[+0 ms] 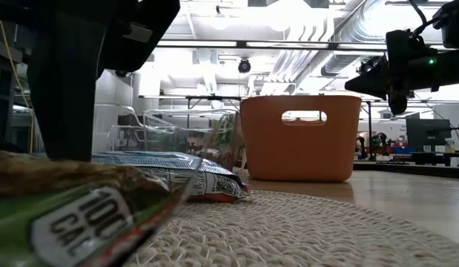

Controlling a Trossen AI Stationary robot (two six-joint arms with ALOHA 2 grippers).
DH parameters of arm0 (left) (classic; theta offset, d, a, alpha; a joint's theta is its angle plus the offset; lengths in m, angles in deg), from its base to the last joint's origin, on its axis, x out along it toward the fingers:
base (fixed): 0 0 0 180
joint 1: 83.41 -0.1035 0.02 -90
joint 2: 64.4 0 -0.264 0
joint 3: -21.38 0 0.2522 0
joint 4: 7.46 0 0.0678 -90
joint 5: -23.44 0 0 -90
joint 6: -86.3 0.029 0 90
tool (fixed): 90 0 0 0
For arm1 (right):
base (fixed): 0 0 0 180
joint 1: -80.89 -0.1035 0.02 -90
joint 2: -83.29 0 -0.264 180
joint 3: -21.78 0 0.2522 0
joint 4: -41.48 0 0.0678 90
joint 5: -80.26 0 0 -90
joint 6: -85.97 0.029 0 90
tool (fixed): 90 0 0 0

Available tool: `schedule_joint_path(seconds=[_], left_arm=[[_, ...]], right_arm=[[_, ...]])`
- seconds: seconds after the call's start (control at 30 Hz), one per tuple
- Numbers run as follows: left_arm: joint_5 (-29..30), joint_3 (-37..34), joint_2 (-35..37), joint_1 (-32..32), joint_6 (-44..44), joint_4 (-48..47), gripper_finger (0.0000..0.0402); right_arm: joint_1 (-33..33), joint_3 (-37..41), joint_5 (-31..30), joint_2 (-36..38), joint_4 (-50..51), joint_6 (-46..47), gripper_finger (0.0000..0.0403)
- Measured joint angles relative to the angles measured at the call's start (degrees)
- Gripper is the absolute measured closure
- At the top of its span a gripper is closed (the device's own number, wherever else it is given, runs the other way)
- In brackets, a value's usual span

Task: Pick and place Granola Bars by type
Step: Put the bottom red granola bar into the left transparent bin

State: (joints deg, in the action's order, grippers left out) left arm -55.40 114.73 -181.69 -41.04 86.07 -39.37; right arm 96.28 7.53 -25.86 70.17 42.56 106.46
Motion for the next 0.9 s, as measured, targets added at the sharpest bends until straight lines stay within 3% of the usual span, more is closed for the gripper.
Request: schedule_joint_path(seconds=[0.37, 0.9], left_arm=[[-0.31, -2.36, -0.02, -0.02, -0.09, 1.31, 0.0198], [1.74, -3.43, 0.09, 0.02, -0.61, 2.36, 0.0205]], right_arm=[[-0.01, 0.0, -0.01, -0.01, 0.0, 0.0, 0.0402], [-0.01, 0.0, -0.01, 0.01, -0.02, 0.0, 0.0402]])
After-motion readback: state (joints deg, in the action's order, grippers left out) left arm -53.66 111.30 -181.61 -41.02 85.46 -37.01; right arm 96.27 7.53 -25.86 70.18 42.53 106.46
